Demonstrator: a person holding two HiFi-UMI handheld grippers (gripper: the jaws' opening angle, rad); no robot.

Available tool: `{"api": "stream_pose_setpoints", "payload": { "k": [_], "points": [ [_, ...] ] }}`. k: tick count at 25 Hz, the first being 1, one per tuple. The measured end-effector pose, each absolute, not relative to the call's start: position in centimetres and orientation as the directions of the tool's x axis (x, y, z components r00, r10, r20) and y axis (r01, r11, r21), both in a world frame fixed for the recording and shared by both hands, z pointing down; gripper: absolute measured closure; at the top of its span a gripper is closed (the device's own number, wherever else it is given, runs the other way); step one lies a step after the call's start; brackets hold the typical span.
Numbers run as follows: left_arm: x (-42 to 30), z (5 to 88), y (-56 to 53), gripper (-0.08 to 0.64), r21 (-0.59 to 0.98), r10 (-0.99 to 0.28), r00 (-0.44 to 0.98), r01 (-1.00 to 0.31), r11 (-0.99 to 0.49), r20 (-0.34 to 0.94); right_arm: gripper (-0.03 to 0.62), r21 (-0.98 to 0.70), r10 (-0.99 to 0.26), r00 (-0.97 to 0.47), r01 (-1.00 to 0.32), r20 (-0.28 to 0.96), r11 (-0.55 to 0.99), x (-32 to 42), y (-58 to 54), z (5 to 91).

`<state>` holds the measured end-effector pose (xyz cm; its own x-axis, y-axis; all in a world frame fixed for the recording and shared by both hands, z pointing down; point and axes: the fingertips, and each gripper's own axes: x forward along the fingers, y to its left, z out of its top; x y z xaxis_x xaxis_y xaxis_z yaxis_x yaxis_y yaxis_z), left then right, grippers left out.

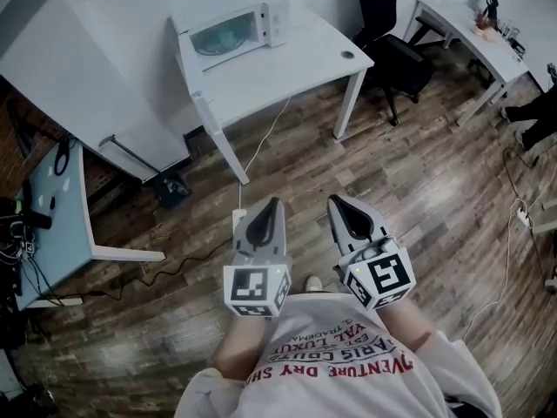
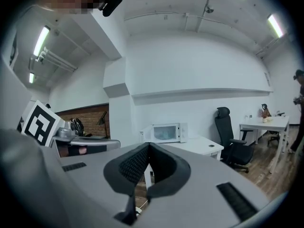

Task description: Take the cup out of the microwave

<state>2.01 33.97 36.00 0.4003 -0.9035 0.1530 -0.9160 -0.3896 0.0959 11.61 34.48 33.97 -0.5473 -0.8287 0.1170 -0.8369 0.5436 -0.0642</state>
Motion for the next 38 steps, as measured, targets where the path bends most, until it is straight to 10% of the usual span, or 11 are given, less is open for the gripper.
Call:
{"api": "stream_pose_setpoints", "payload": {
  "k": [15,38],
  "points": [
    [7.5,37.9,27.3,0.552,0.141,-0.86,0.481,-0.875,-0.462,0.17,0.588,-0.116,-0.86,-0.488,-0.872,0.15,0.475,16.7,27.8,36.0],
    [-2.6,35.8,-0.3,0.552,0.109,-0.852,0.511,-0.859,-0.5,0.115,0.588,-0.102,-0.883,-0.445,-0.895,0.151,0.433,6.9,0.9,34.8]
  ]
}}
